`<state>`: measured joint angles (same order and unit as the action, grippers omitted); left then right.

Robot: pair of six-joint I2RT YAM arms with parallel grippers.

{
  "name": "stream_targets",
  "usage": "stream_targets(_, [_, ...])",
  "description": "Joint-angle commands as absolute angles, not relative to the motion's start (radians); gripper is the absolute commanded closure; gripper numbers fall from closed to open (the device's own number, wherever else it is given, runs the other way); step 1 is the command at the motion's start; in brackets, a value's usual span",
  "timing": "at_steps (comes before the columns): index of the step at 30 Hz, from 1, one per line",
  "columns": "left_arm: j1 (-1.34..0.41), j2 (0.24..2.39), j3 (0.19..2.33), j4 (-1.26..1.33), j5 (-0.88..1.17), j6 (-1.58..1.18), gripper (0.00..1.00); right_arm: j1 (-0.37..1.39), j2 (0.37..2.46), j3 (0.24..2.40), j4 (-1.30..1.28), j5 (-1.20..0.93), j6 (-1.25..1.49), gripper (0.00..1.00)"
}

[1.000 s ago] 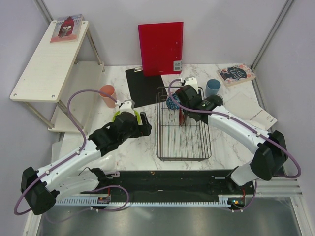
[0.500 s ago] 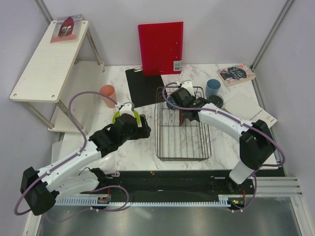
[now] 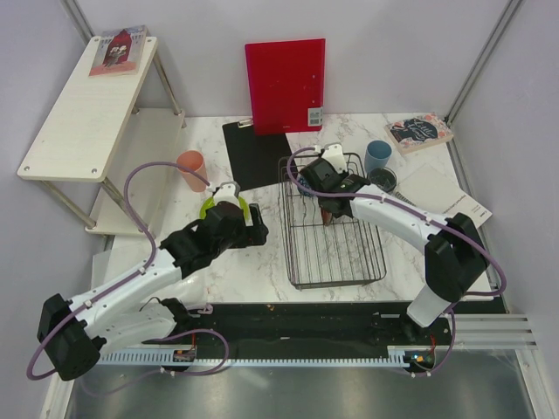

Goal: Unload the mixed dishes from the dish rack
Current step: Pick up the plate from the dish rack.

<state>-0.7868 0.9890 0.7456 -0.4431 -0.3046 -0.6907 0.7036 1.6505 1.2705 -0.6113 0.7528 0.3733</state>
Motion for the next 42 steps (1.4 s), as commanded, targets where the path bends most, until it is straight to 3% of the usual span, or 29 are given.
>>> stream_targets(1, [-0.785, 1.006, 0.749, -0.414, -0.291, -0.695, 0.02, 0.741, 1.611, 1.328, -0.652, 0.87, 0.356, 1.0])
stream_targets(16, [-0.785, 1.046, 0.756, -0.391, -0.262, -0.709, 0.03, 0.854, 1.606, 1.381, -0.719, 1.117, 0.36, 1.0])
stream_targets(25, [-0.785, 1.045, 0.756, -0.393, -0.262, -0.719, 0.03, 0.882, 1.516, 1.439, -0.804, 1.124, 0.368, 1.0])
stream_targets(36, [-0.785, 1.031, 0.796, -0.416, -0.299, -0.698, 0.03, 0.881, 1.316, 1.459, -0.859, 1.013, 0.449, 1.0])
stream_targets(42, [-0.785, 0.98, 0.808, -0.405, -0.319, -0.707, 0.01, 0.865, 1.171, 1.379, -0.723, 0.771, 0.489, 1.0])
